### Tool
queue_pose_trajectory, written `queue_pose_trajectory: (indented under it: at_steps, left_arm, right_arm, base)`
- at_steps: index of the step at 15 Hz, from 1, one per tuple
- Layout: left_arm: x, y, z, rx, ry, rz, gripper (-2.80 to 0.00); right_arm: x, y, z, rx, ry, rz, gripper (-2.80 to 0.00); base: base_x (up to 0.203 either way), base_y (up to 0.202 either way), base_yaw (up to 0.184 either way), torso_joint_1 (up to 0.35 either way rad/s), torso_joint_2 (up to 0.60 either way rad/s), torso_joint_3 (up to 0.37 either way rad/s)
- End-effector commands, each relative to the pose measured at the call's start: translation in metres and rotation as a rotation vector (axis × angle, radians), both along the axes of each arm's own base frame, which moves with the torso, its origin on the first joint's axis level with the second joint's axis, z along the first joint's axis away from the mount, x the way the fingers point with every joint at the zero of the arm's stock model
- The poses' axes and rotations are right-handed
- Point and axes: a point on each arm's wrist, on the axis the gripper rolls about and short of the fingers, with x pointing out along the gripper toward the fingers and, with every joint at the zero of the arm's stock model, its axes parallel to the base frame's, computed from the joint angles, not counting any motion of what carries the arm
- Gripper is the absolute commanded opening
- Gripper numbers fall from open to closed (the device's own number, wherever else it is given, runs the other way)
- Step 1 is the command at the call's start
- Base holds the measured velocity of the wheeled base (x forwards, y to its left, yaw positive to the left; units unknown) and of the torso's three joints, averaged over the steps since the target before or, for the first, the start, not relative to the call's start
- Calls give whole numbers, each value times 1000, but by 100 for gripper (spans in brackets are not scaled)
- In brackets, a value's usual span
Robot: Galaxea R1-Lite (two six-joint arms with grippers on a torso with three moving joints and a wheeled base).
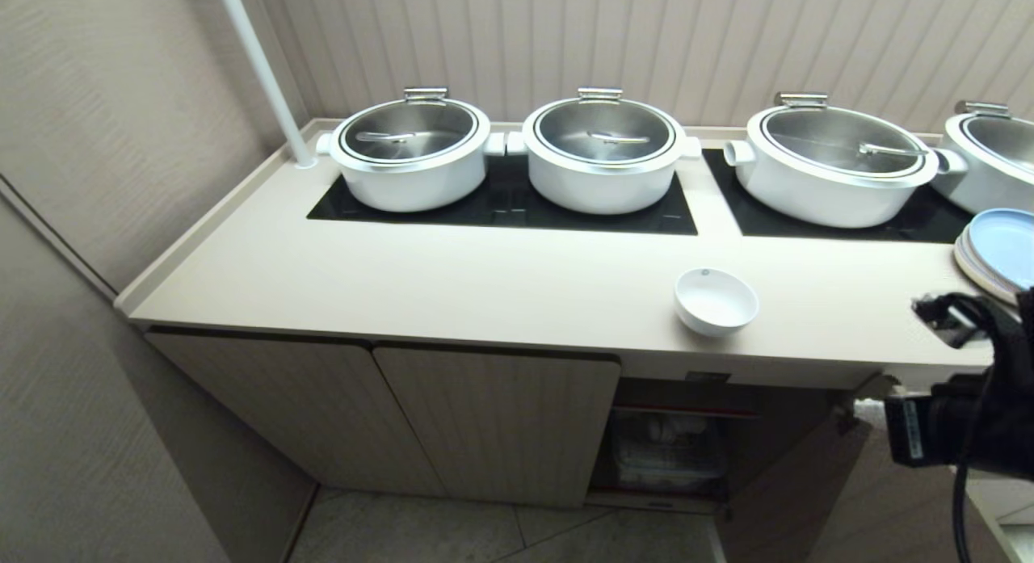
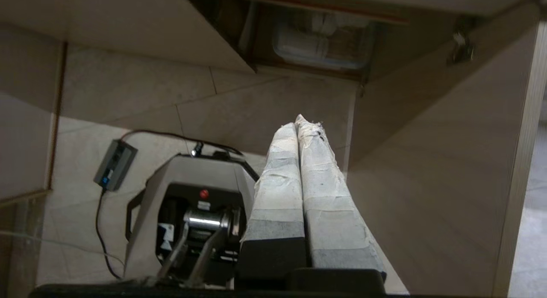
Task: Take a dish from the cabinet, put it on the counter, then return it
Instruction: Pick up the bowl from the table
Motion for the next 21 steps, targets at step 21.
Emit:
queue_pose_trajectory:
  at_steps: [21]
  left_arm:
    - [0, 0, 0, -1, -1, -1, -280]
  right_arm:
    - [-181, -29, -88, -125, -437, 24, -280]
  base:
    - [0, 0, 0, 0, 0, 0]
